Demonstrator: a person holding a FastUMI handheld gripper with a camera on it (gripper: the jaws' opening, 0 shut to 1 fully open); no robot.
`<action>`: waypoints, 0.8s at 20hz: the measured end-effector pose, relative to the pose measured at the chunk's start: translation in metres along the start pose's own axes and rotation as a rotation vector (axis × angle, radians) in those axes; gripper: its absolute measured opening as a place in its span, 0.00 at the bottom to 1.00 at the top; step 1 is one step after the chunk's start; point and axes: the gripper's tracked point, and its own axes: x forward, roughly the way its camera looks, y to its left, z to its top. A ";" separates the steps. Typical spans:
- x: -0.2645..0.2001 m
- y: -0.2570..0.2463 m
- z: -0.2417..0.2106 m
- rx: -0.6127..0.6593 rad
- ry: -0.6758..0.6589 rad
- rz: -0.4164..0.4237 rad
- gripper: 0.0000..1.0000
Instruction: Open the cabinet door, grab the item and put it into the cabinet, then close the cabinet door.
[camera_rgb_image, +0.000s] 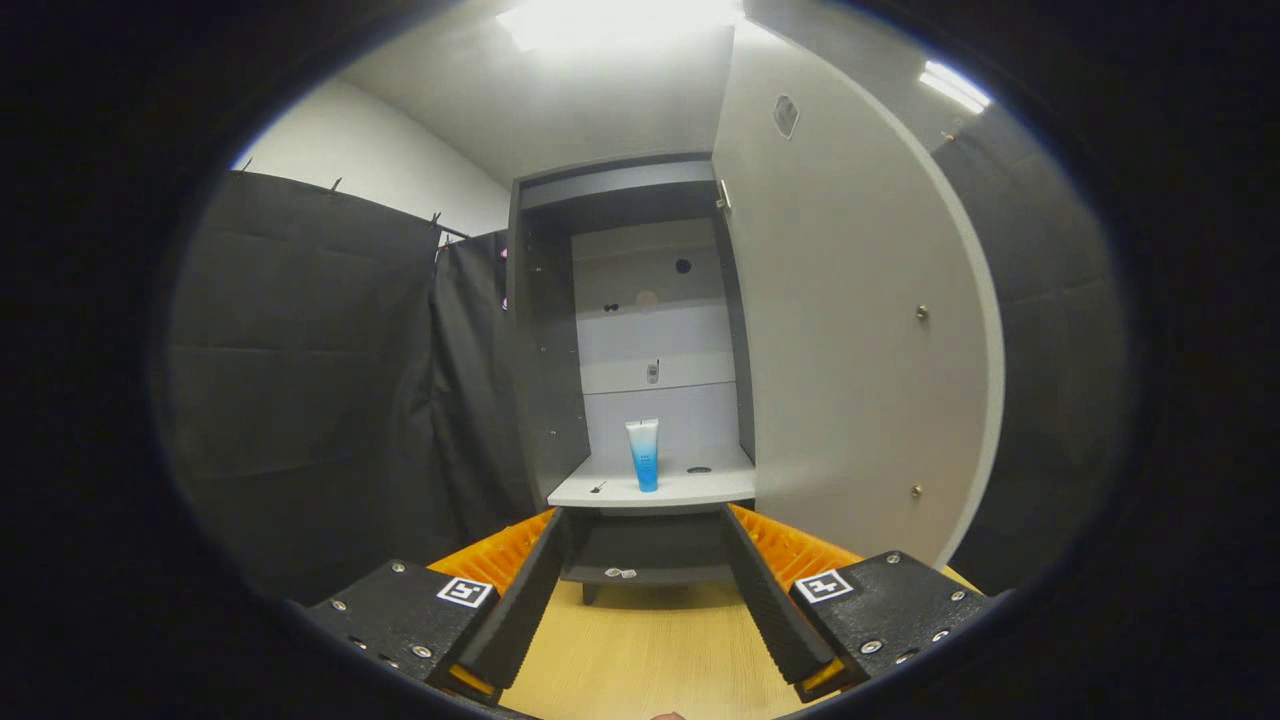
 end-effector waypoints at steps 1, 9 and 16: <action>-0.008 -0.003 0.000 0.000 0.001 0.000 0.94; -0.067 -0.060 0.007 0.067 -0.002 -0.083 0.94; -0.083 -0.147 0.024 0.031 -0.011 -0.287 0.94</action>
